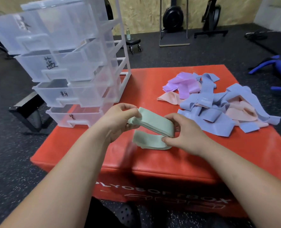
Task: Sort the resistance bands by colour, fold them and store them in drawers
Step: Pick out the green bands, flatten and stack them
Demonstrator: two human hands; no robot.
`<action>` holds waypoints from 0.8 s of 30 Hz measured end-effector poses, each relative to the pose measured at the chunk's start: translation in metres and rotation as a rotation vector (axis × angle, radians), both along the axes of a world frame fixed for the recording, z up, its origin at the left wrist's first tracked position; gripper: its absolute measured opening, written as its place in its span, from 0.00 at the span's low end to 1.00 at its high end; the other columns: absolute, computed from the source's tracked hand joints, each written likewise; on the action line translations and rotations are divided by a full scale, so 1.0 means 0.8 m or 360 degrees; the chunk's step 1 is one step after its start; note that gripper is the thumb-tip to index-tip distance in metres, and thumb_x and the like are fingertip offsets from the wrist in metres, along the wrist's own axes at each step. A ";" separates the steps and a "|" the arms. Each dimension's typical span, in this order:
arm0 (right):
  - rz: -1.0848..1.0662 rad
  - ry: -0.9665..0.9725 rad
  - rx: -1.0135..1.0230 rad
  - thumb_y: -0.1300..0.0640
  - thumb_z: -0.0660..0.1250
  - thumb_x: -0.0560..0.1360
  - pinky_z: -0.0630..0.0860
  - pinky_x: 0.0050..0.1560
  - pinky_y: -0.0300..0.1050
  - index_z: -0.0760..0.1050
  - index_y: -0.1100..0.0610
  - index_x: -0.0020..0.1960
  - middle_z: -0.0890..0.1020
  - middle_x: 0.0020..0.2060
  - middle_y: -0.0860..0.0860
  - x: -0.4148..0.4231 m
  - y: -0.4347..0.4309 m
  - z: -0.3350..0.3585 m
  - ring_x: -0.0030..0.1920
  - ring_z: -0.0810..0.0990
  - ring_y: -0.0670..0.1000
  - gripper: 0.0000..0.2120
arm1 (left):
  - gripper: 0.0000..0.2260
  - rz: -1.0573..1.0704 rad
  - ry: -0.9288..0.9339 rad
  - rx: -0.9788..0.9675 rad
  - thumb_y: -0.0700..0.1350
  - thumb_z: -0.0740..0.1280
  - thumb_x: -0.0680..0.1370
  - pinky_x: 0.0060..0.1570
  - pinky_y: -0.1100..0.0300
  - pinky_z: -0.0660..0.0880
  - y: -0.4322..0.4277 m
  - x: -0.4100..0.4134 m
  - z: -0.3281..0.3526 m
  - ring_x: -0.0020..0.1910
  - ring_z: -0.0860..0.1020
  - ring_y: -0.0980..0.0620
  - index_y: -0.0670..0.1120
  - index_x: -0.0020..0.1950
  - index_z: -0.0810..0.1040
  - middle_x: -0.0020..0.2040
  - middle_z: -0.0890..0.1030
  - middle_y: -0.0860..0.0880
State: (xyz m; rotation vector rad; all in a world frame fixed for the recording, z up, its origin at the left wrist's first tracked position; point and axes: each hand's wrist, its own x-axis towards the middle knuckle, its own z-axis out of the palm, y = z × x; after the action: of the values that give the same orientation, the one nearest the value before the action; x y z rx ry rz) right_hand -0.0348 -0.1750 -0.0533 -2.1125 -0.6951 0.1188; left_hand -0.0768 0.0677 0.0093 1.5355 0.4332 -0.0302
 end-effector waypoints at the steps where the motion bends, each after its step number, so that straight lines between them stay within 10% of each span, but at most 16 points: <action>1: 0.0017 -0.0075 -0.0086 0.49 0.78 0.64 0.79 0.59 0.50 0.76 0.43 0.62 0.81 0.55 0.40 -0.001 0.005 0.000 0.55 0.81 0.46 0.27 | 0.11 -0.0004 0.0031 0.0024 0.33 0.72 0.74 0.41 0.56 0.83 0.009 -0.002 -0.005 0.45 0.82 0.47 0.42 0.55 0.80 0.49 0.82 0.42; 15: 0.0199 -0.0335 -0.0549 0.42 0.78 0.67 0.72 0.67 0.48 0.72 0.47 0.73 0.79 0.65 0.46 0.002 0.025 -0.016 0.64 0.76 0.49 0.37 | 0.12 -0.0154 0.0226 0.0789 0.39 0.71 0.76 0.39 0.50 0.86 0.059 -0.017 -0.070 0.42 0.85 0.44 0.42 0.58 0.76 0.54 0.81 0.39; 20: 0.0189 -0.0348 -0.0562 0.40 0.80 0.67 0.75 0.64 0.49 0.73 0.45 0.72 0.80 0.63 0.43 0.004 0.020 -0.017 0.62 0.79 0.47 0.36 | 0.21 -0.0486 0.0226 0.1836 0.48 0.69 0.77 0.56 0.54 0.75 0.060 -0.014 -0.071 0.57 0.78 0.42 0.47 0.69 0.73 0.60 0.77 0.44; 24: 0.0191 -0.0436 -0.0630 0.40 0.81 0.67 0.76 0.62 0.50 0.75 0.46 0.71 0.81 0.61 0.45 0.005 0.025 -0.015 0.59 0.80 0.50 0.36 | 0.24 -0.0607 -0.0203 0.2026 0.48 0.69 0.78 0.69 0.48 0.72 0.050 -0.014 -0.069 0.68 0.72 0.42 0.50 0.74 0.72 0.69 0.74 0.45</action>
State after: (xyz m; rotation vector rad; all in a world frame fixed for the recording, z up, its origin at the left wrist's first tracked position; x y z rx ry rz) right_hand -0.0307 -0.1553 -0.0649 -2.4923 -1.0296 0.0335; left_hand -0.0881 0.1073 -0.0463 2.8378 -0.0072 0.0608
